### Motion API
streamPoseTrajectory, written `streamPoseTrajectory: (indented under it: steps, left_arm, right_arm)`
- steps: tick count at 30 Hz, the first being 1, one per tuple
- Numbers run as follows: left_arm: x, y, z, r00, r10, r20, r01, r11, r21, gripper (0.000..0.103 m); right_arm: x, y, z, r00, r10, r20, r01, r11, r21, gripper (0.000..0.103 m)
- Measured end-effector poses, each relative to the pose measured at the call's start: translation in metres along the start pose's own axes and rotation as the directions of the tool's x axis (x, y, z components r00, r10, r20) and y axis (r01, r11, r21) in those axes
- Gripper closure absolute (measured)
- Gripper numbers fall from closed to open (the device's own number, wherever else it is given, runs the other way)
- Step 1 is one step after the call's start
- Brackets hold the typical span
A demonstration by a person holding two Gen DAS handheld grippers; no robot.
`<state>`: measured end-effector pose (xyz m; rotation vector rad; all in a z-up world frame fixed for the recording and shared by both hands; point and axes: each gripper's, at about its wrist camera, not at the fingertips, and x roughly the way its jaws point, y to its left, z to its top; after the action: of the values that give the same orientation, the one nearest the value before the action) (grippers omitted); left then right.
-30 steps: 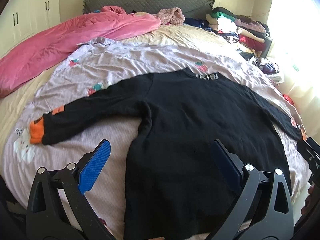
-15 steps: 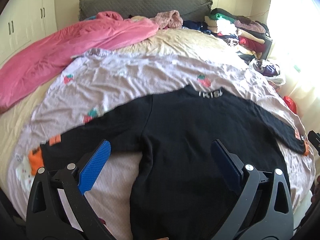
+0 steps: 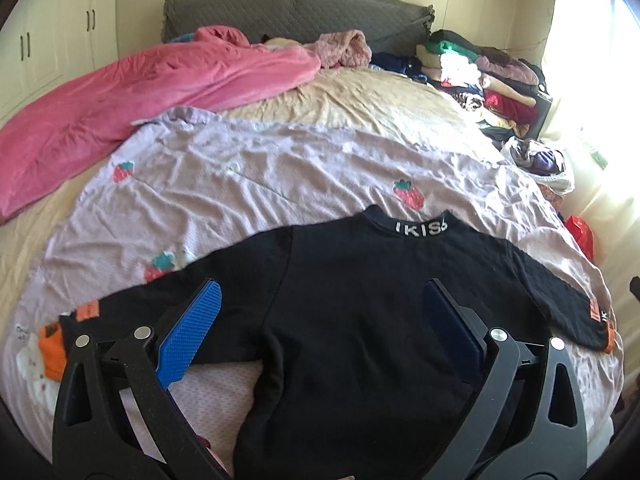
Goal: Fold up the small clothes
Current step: 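Reach the right tool to the orange-cuffed sleeve end and close on the cuff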
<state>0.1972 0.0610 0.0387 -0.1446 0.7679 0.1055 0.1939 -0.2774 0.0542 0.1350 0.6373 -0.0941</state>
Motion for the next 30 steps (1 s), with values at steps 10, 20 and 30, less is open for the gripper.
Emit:
streamPoseTrajectory:
  steps: [10, 20, 30]
  left_arm:
    - [0.038, -0.021, -0.026, 0.996, -0.021, -0.088, 0.026, 0.998, 0.061, 0.009]
    - [0.059, -0.044, -0.057, 0.982, -0.136, -0.130, 0.150, 0.983, 0.105, 0.009]
    - [0.066, -0.075, -0.041, 0.975, -0.176, -0.133, 0.197, 0.967, 0.163, 0.009]
  right_arm:
    - [0.038, -0.090, -0.011, 0.993, -0.077, -0.092, 0.087, 0.990, 0.110, 0.004]
    - [0.068, -0.195, -0.028, 0.965, -0.137, -0.223, 0.186, 0.958, 0.216, 0.004]
    - [0.087, -0.237, -0.048, 0.950, -0.151, -0.272, 0.226, 0.935, 0.272, 0.004]
